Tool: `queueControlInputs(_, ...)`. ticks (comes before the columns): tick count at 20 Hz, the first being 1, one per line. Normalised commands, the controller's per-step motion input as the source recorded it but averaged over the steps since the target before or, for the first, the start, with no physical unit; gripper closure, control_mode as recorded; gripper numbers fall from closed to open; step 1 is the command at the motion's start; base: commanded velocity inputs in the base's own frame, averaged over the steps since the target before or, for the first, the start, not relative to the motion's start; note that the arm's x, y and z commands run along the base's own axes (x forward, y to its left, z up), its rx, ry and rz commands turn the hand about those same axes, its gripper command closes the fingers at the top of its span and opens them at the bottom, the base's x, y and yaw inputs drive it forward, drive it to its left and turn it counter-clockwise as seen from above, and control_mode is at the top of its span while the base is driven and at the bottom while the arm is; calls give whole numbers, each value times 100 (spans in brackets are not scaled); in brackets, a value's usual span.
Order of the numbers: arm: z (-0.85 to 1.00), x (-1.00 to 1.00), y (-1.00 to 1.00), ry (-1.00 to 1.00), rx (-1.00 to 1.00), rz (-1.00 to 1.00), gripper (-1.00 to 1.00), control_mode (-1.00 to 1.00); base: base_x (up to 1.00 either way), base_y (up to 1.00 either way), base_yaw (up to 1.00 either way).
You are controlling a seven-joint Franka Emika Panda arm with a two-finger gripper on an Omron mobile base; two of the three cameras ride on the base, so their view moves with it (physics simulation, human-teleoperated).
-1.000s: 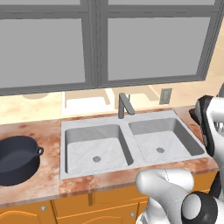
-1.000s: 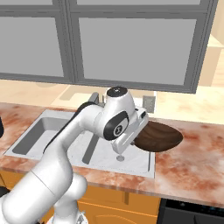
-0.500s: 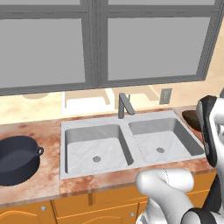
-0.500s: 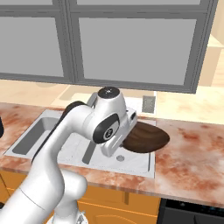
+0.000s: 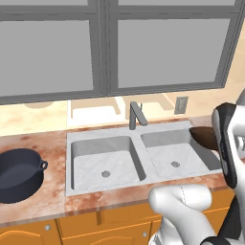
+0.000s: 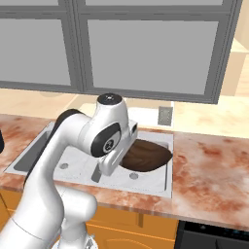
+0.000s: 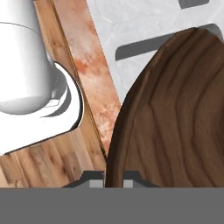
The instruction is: Place the bowl in the left basin and the pot in the right basin of the sink.
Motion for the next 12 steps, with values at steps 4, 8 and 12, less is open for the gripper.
queueControlInputs(4,12,-19,36,13,0,10,100,-100,0,0,0)
queueControlInputs(8,9,-16,39,13,0,11,100,-100,0,0,0)
queueControlInputs(12,7,-18,38,8,3,13,100,-100,0,0,0)
